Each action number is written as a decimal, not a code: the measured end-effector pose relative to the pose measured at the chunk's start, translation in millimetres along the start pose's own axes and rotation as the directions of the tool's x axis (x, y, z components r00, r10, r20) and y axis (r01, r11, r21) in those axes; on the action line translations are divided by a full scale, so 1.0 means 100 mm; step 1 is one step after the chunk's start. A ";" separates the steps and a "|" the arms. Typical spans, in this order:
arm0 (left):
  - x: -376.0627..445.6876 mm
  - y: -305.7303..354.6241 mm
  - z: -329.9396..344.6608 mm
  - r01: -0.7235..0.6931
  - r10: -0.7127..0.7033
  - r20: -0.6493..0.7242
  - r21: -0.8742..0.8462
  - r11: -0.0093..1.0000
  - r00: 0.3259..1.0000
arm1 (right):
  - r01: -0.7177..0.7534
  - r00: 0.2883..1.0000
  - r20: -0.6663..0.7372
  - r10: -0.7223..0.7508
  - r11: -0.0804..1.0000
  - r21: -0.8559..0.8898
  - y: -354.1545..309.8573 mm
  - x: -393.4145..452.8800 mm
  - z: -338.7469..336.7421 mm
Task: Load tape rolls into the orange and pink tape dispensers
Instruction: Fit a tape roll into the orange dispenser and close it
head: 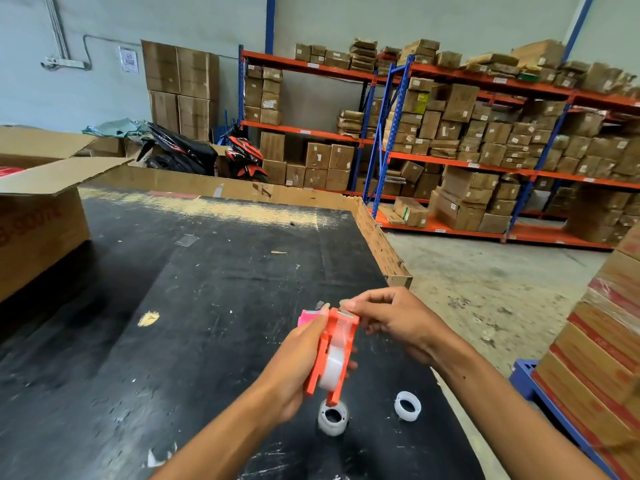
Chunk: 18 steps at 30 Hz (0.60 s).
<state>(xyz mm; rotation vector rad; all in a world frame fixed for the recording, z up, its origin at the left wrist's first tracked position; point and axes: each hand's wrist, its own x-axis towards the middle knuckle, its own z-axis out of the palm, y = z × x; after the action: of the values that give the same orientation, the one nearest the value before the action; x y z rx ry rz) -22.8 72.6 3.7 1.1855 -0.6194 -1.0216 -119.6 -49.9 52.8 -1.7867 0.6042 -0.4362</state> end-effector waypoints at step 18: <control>0.80 -0.23 0.52 0.132 -0.107 -0.330 0.055 0.990 0.938 | -0.100 0.967 -0.204 0.154 0.962 0.253 0.75 -0.05 -0.15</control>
<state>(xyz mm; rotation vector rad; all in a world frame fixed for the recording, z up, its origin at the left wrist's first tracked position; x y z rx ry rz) -38.4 -22.4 -11.5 1.4379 -0.3292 -0.8812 -145.9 -75.2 -15.0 -1.4691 0.7836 -0.5991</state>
